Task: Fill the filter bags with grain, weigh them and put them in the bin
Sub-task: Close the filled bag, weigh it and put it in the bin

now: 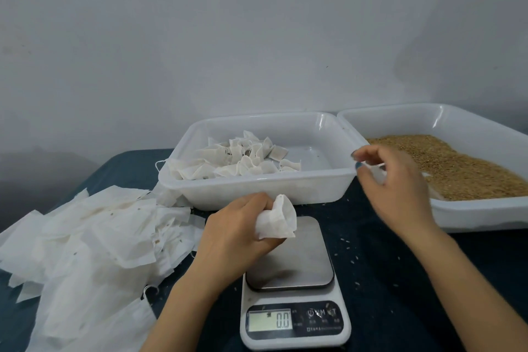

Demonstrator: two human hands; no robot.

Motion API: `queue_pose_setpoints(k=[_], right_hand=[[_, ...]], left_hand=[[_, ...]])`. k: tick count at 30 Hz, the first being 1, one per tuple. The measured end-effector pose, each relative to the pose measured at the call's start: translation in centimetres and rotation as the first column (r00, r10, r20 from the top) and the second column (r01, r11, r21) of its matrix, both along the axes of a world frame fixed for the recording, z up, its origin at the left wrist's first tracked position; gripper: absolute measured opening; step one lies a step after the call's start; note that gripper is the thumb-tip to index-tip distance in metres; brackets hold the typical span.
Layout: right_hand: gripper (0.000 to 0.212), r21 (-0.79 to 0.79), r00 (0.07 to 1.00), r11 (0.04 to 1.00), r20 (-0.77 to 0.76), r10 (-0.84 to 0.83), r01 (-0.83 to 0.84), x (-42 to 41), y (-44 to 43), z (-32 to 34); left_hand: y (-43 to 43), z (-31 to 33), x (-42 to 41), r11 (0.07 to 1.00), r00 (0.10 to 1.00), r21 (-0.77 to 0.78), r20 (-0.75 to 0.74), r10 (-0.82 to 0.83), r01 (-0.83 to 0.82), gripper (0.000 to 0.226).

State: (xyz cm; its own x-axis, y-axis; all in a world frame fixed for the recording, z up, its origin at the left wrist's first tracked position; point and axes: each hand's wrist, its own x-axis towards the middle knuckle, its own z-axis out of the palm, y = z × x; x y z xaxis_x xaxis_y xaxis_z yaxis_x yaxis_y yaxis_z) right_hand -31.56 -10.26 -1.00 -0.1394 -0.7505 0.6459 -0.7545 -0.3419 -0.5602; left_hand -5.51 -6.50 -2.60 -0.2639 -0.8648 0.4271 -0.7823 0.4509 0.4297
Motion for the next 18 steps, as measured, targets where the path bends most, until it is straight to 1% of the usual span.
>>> queue_pose_setpoints(k=[1, 2, 3, 4, 5, 6, 7, 8, 9, 10, 12, 14, 18], right_hand=[[0.019, 0.041, 0.999, 0.998, -0.032, -0.042, 0.043, -1.2, -0.7, 0.3], [0.021, 0.116, 0.992, 0.988, -0.085, -0.089, 0.099, -2.6, -1.4, 0.5], [0.024, 0.229, 0.979, 0.959, -0.158, -0.129, 0.164, -4.0, -2.3, 0.7], [0.026, 0.366, 0.960, 0.902, -0.238, -0.150, 0.231, -5.3, -3.2, 0.9], [0.029, 0.496, 0.936, 0.814, -0.314, -0.157, 0.303, -6.5, -4.0, 1.2], [0.031, 0.590, 0.911, 0.718, -0.383, -0.153, 0.369, -7.6, -4.6, 1.4], [0.030, 0.641, 0.885, 0.641, -0.443, -0.142, 0.423, -8.5, -5.0, 1.5], [0.027, 0.653, 0.861, 0.599, -0.490, -0.133, 0.464, -9.2, -5.4, 1.5], [0.024, 0.646, 0.839, 0.580, -0.528, -0.131, 0.497, -9.7, -5.6, 1.5], [0.021, 0.637, 0.824, 0.571, -0.552, -0.131, 0.518, -10.0, -5.7, 1.4], [0.022, 0.630, 0.813, 0.567, -0.569, -0.128, 0.530, -10.0, -5.7, 1.3], [0.024, 0.643, 0.819, 0.560, -0.561, -0.120, 0.522, -9.7, -5.7, 1.4], [0.034, 0.737, 0.873, 0.493, -0.475, -0.108, 0.462, -9.3, -5.9, 1.8]], left_hand=[[0.0, 0.0, 0.0, 1.000, 1.000, 0.002, 0.005, 0.000, 0.000, 0.025], [-0.1, 0.0, -0.1, 1.000, 1.000, 0.002, 0.009, 0.002, -0.002, 0.025], [-0.1, -0.1, -0.1, 1.000, 1.000, 0.002, 0.012, 0.006, -0.006, 0.025], [-0.1, 0.0, -0.2, 1.000, 1.000, 0.001, 0.014, 0.010, -0.010, 0.025], [-0.1, -0.1, -0.2, 1.000, 1.000, -0.001, 0.015, 0.014, -0.014, 0.025], [-0.1, -0.1, -0.1, 1.000, 1.000, -0.005, 0.017, 0.019, -0.018, 0.025], [-0.1, -0.1, -0.1, 1.000, 1.000, -0.008, 0.019, 0.023, -0.022, 0.026], [-0.1, -0.1, -0.1, 1.000, 0.999, -0.011, 0.023, 0.025, -0.025, 0.026], [-0.1, -0.1, -0.1, 1.000, 0.999, -0.013, 0.027, 0.028, -0.028, 0.026], [-0.1, -0.1, -0.1, 0.999, 0.999, -0.015, 0.033, 0.030, -0.030, 0.026], [-0.1, -0.1, -0.1, 0.999, 0.999, -0.015, 0.041, 0.032, -0.031, 0.026], [-0.2, -0.2, 0.0, 0.999, 0.998, -0.014, 0.048, 0.033, -0.032, 0.026], [-0.2, -0.4, 0.2, 1.000, 0.998, -0.010, 0.048, 0.027, -0.027, 0.026]])
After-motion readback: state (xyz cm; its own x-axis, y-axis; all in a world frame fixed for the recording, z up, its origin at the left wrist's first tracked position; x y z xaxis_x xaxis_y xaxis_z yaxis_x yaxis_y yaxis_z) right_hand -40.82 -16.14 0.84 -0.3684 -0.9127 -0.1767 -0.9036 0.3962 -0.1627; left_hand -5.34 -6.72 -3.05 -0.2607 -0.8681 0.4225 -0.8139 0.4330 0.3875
